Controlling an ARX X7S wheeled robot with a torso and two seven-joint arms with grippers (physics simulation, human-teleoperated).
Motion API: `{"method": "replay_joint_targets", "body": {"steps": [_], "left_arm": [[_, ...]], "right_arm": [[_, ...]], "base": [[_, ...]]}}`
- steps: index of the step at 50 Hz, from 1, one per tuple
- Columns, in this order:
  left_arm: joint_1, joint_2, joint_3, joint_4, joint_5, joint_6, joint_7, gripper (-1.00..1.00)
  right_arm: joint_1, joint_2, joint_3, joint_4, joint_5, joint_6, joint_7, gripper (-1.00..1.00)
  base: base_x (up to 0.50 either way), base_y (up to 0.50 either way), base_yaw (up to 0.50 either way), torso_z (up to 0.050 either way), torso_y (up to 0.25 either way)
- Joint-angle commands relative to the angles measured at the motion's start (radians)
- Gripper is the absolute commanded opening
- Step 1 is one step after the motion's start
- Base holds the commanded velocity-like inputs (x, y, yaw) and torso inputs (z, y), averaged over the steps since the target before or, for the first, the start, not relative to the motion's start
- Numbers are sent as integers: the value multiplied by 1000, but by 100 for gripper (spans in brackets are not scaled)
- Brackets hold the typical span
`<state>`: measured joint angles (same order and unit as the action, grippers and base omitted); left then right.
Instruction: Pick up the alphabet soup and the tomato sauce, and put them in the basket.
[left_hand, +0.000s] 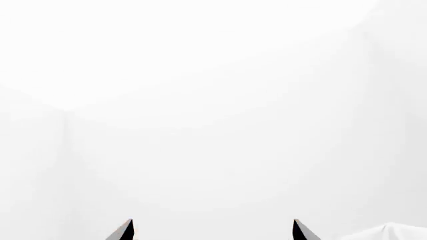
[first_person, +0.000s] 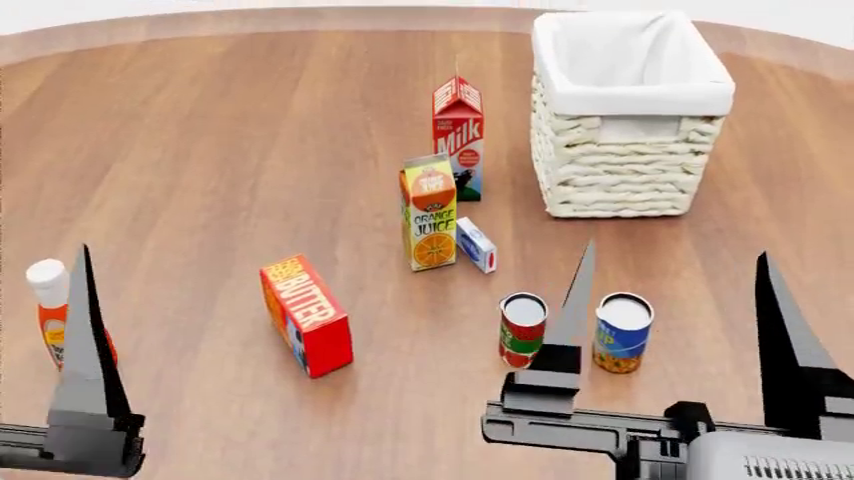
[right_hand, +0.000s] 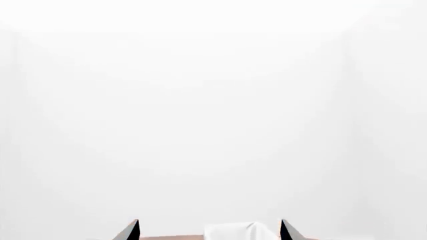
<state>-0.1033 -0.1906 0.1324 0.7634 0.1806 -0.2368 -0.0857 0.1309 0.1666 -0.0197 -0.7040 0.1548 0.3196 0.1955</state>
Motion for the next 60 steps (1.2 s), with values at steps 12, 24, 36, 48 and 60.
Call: {"method": "replay_joint_targets", "body": {"steps": [12, 24, 36, 48, 60], "left_arm": [[2, -19, 21, 95, 4, -5, -14, 100], [-2, -19, 16, 110, -20, -20, -18, 100], [-9, -15, 12, 123, -32, -46, -29, 100], [-7, -20, 20, 135, -28, -41, -41, 100], [-3, -28, 27, 129, -33, -34, -47, 100]], "right_arm": [[-16, 16, 5, -80, 25, 1, 23, 100], [-34, 21, 1, -77, 43, -43, 17, 100], [12, 39, 9, -123, 103, 53, 37, 100], [-22, 45, -9, -87, 86, -16, 39, 100], [-33, 57, -38, -74, 49, -38, 49, 100]], "base": [[0, 0, 0, 50, 0], [0, 0, 0, 50, 0], [0, -127, 0, 26, 0], [0, -412, 0, 0, 0], [0, -115, 0, 0, 0]]}}
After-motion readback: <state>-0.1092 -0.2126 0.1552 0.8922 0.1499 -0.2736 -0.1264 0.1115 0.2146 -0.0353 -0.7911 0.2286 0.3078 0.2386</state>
